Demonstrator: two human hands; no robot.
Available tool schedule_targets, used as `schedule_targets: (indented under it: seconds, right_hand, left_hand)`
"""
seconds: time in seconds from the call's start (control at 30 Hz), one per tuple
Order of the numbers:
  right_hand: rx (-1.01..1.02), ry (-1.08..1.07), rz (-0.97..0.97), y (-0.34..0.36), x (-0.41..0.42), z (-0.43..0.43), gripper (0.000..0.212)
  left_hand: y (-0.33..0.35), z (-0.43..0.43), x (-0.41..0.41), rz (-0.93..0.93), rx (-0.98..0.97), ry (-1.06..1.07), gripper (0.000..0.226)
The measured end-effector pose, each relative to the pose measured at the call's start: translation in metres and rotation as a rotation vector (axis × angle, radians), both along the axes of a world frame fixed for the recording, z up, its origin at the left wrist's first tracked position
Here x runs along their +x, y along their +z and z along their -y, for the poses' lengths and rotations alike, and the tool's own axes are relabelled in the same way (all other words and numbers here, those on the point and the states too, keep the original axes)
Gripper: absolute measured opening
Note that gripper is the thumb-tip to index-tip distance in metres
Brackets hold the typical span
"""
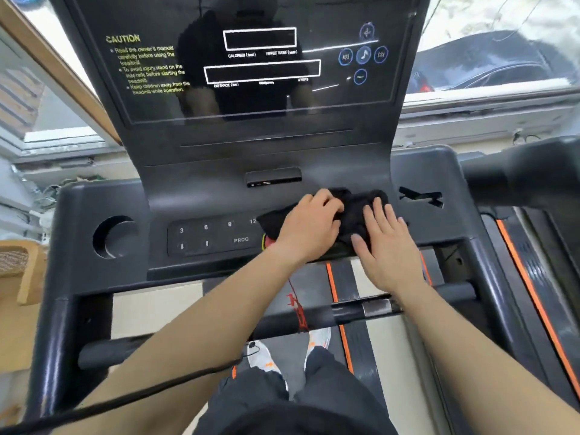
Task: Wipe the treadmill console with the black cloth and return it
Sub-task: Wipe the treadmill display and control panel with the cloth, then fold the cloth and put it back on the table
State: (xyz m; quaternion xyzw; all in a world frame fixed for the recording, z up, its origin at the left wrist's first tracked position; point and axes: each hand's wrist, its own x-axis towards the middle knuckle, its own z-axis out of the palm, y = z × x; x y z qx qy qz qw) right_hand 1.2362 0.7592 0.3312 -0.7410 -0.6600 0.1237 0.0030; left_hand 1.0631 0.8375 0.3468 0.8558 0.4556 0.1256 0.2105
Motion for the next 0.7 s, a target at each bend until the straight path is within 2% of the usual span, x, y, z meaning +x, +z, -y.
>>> schedule_targets:
  seconds: [0.13, 0.33, 0.43, 0.57, 0.7]
  right_hand:
    - [0.046, -0.029, -0.069, -0.004, -0.046, 0.029, 0.077]
    - [0.114, 0.176, -0.176, -0.007, -0.15, 0.004, 0.073]
    - [0.074, 0.306, -0.189, -0.003, -0.192, -0.008, 0.074]
    - [0.087, 0.417, -0.139, -0.008, -0.205, 0.005, 0.071]
    - [0.247, 0.478, -0.19, -0.012, -0.201, 0.023, 0.046]
  left_hand:
    - [0.001, 0.016, -0.034, 0.004, -0.06, -0.023, 0.022]
    - [-0.008, 0.024, -0.142, -0.026, 0.031, 0.264, 0.016]
    - [-0.008, 0.034, -0.177, -0.074, 0.028, 0.407, 0.016]
    - [-0.005, 0.065, -0.194, -0.172, 0.019, 0.384, 0.016]
    - [0.0, 0.093, -0.198, -0.231, -0.144, 0.37, 0.017]
